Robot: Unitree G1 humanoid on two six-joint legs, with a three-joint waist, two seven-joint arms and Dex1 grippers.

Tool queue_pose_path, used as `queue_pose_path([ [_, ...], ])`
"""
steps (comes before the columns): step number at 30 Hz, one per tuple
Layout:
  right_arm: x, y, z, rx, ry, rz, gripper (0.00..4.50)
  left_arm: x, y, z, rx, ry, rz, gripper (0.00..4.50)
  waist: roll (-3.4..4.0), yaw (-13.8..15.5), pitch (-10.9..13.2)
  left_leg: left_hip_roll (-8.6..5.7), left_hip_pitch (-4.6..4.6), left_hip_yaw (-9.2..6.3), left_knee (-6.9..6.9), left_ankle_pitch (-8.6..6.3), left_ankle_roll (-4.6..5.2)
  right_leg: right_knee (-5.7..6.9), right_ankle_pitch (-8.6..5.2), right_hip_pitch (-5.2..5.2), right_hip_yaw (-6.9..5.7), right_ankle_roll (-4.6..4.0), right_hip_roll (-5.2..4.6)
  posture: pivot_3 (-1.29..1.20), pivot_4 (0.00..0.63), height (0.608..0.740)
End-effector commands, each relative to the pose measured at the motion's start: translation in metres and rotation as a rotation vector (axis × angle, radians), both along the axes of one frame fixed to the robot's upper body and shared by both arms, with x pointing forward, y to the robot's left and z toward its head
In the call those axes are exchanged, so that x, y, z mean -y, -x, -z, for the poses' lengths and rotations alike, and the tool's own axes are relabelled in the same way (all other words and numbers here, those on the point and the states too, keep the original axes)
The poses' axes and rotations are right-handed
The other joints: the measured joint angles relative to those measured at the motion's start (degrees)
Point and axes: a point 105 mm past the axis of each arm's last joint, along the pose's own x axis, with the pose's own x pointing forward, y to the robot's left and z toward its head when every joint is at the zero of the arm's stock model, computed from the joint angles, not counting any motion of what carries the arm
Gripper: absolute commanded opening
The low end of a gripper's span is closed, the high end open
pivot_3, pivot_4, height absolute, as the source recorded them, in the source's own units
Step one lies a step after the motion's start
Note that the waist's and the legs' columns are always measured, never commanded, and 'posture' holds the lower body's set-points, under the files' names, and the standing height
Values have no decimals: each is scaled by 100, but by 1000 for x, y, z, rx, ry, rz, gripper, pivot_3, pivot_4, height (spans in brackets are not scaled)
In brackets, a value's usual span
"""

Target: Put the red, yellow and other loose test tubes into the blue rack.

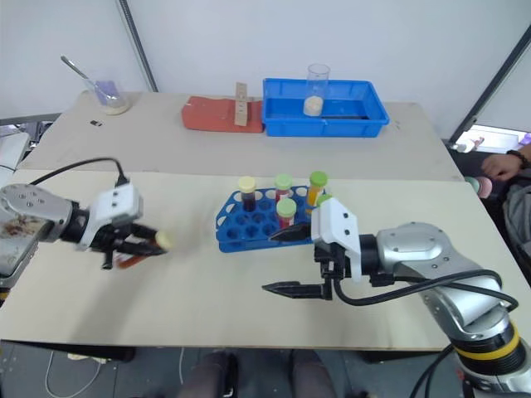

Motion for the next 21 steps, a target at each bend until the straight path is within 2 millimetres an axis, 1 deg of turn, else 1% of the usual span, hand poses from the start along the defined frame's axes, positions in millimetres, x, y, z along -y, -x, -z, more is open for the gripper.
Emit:
queue_pose_path([
  [1,6,5,-11,31,1,18,4435,34,1,-43,123,272,34,960,-3,4,0,1,-4,-2,4,0,0,-3,18,1,0,29,1,0,150,740],
  [3,9,5,-14,37,9,34,4435,46,-3,-49,158,349,10,960,-7,-15,-1,-2,-7,-6,10,0,0,-2,31,2,1,47,2,0,150,740],
  [5,11,5,-15,40,12,46,4435,52,-10,-50,195,409,-36,960,-6,-84,-1,-3,1,-4,8,0,1,0,33,3,8,45,4,0,150,740],
  [11,15,6,-18,31,13,97,4435,69,-31,-34,289,533,-142,960,-6,-110,-1,1,6,-14,3,1,1,1,37,4,9,34,16,0,150,740],
  [16,21,4,-20,35,15,167,4435,85,-35,-20,299,577,-140,960,-6,-96,-1,-3,-1,-12,5,1,1,-5,41,6,10,34,12,0,150,740],
  [21,22,6,-29,105,-37,179,4435,96,-39,-10,307,606,-155,960,-7,-95,-1,-4,-1,-13,5,1,1,-9,43,7,10,35,10,0,150,740],
])
